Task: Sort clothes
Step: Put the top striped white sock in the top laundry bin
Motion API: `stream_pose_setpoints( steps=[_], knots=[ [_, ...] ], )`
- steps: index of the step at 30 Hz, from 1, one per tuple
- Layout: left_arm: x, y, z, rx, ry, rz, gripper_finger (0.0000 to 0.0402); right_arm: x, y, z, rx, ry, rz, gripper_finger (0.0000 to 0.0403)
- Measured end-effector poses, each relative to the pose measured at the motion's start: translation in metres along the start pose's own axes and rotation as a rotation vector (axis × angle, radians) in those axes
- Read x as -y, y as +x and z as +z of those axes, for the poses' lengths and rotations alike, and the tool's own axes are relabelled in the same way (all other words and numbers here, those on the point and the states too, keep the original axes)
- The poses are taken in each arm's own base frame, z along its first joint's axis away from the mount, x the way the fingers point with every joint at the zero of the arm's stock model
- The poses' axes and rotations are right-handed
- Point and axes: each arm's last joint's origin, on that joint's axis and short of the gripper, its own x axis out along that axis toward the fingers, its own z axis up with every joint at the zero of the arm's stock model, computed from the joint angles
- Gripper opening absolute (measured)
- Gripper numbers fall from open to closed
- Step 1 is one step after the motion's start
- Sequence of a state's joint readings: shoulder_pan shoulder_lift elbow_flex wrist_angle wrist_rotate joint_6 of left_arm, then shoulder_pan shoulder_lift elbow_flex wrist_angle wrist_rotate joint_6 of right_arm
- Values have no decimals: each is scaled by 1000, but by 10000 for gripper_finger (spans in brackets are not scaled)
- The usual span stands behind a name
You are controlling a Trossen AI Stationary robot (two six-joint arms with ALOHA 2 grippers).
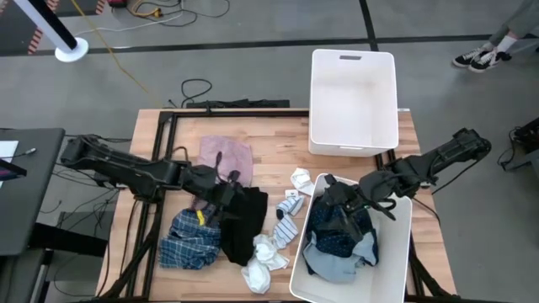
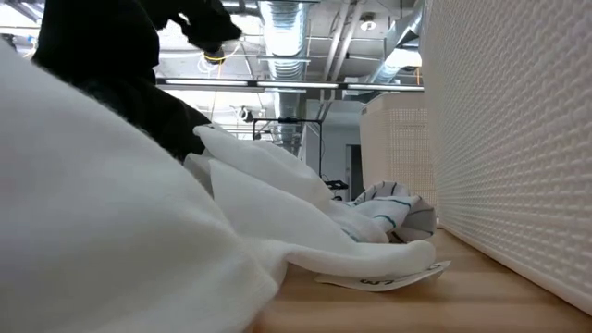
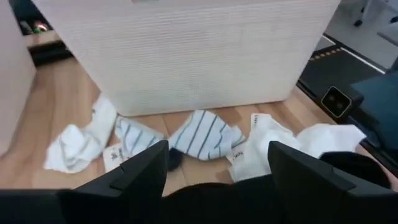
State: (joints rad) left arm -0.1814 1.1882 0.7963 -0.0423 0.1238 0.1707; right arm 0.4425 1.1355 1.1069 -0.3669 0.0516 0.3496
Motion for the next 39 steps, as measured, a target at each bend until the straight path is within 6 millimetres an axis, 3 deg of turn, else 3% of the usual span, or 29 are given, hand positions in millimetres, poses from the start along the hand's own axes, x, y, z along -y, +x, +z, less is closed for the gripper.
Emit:
stream_pose_setpoints(
  steps=[7,18,27,32,35,39],
  knots=[
    [-11,58,-16,-33,-29,14,270,-1,-2,1,6,-1,5,260],
    [-54,148,-24,-161,-209,70,270,-2,-1,-4,-33,-7,3,260],
    [-67,188,-41,-218,-251,121,270,-6,-2,-8,-59,-17,15,260],
    [-73,202,-57,-288,-230,271,267,-6,-1,-8,-67,-17,11,260],
    [-74,204,-59,-295,-205,296,246,-6,-1,-9,-73,-18,8,260],
    [-73,204,-60,-310,-183,290,178,-6,-1,-9,-73,-17,7,260]
  ],
)
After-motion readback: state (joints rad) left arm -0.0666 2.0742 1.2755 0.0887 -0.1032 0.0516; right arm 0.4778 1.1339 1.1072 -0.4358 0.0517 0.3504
